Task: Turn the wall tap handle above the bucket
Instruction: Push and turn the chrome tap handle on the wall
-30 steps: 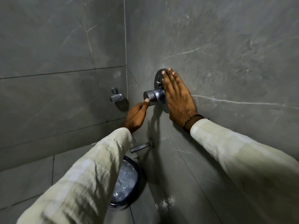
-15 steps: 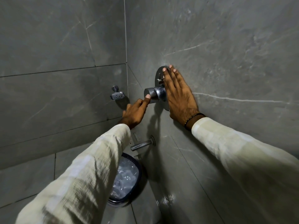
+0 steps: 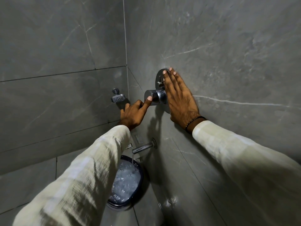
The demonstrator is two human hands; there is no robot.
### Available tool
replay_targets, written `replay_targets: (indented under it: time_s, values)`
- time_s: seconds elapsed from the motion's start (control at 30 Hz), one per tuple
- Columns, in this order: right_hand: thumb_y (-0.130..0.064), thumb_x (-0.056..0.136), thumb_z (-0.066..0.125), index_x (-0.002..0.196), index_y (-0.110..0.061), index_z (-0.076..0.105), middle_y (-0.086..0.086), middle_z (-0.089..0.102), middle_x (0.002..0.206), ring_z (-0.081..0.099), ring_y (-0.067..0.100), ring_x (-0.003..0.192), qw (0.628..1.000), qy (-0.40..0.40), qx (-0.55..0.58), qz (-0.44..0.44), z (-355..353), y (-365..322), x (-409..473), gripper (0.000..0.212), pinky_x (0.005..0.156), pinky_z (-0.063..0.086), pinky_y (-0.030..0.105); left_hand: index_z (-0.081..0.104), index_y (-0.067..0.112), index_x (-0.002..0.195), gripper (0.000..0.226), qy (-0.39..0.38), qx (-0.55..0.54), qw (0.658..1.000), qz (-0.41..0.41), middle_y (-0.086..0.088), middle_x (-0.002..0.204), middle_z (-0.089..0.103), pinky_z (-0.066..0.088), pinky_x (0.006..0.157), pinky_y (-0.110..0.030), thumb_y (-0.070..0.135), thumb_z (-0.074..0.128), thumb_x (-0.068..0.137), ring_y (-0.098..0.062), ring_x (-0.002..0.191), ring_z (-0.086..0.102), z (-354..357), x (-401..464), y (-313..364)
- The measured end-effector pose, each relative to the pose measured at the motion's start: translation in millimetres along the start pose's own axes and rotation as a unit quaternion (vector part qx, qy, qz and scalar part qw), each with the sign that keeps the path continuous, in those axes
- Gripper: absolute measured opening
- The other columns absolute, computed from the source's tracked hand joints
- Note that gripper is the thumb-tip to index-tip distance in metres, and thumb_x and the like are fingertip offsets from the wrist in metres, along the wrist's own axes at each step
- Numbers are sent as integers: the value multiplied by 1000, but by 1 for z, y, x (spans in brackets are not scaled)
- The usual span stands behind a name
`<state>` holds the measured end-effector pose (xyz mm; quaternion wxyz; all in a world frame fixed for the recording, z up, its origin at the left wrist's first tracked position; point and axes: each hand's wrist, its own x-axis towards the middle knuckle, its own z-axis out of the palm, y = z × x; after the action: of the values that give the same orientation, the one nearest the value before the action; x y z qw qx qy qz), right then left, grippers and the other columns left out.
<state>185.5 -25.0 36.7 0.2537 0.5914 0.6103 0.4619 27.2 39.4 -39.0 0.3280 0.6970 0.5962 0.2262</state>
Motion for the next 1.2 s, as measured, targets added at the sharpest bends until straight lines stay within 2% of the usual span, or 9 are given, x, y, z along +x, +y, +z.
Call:
replay_targets:
  time_s: [0.13, 0.23, 0.37, 0.7, 0.93, 1.0, 1.07, 1.2]
  values:
    - [-58, 102, 30, 166, 5, -7, 35, -13, 171, -9, 49, 162, 1000, 3, -3, 0, 1, 0, 1, 98, 133, -4, 54, 56, 28, 85, 74, -8, -14, 1000, -6, -15, 118, 66, 23, 116, -67, 88, 13, 86, -40, 131, 46, -3, -2, 2]
    - [-59, 101, 31, 166, 4, -6, 35, -13, 171, -9, 50, 161, 1000, 5, -5, 0, 1, -1, 1, 97, 133, -4, 54, 55, 30, 83, 69, -9, -18, 1000, -7, -15, 119, 65, 23, 116, -67, 87, 16, 87, -42, 129, 48, -6, -4, 3]
    - [-56, 102, 30, 166, 5, -5, 37, -13, 171, -10, 51, 161, 1000, 6, -5, 2, 2, -1, 1, 95, 133, -3, 55, 54, 31, 83, 65, -19, -6, 1000, -8, -16, 127, 64, 21, 118, -68, 84, 17, 90, -42, 137, 42, -10, -5, 6]
    - [-60, 101, 30, 165, 6, -9, 37, -15, 170, -10, 51, 161, 1000, 6, 7, 10, 4, -3, 1, 101, 133, -6, 55, 52, 31, 79, 70, 11, 41, 999, 15, -13, 113, 69, 20, 116, -70, 88, 11, 87, -40, 126, 52, -7, -2, 5]
    - [-58, 101, 30, 165, 8, -8, 39, -16, 169, -11, 52, 160, 1000, 6, 15, 12, 6, -6, 2, 99, 132, -4, 56, 56, 31, 83, 75, -13, 52, 998, 22, -15, 118, 68, 18, 116, -73, 89, 8, 84, -42, 128, 52, -16, -3, 7]
    - [-58, 100, 30, 165, 8, -7, 40, -17, 168, -12, 53, 160, 1000, 9, 16, 14, 7, -7, 3, 100, 132, -5, 57, 57, 31, 84, 76, -26, 43, 999, 18, -13, 115, 69, 20, 116, -73, 89, 9, 84, -41, 124, 56, -18, -2, 10]
    - [-59, 100, 31, 164, 8, -7, 40, -17, 168, -12, 54, 159, 1000, 9, 15, 12, 7, -7, 3, 101, 131, -7, 58, 60, 30, 90, 75, -29, 31, 999, 21, -10, 111, 69, 26, 114, -72, 88, 12, 86, -38, 116, 59, -19, -2, 12]
    - [-57, 100, 30, 163, 9, -9, 40, -18, 168, -13, 54, 159, 1000, 8, 16, 15, 6, -6, 3, 99, 132, -6, 57, 64, 23, 119, 68, 4, -28, 998, 64, -8, 117, 70, 44, 105, -64, 75, 28, 95, -32, 108, 63, -20, 1, 21]
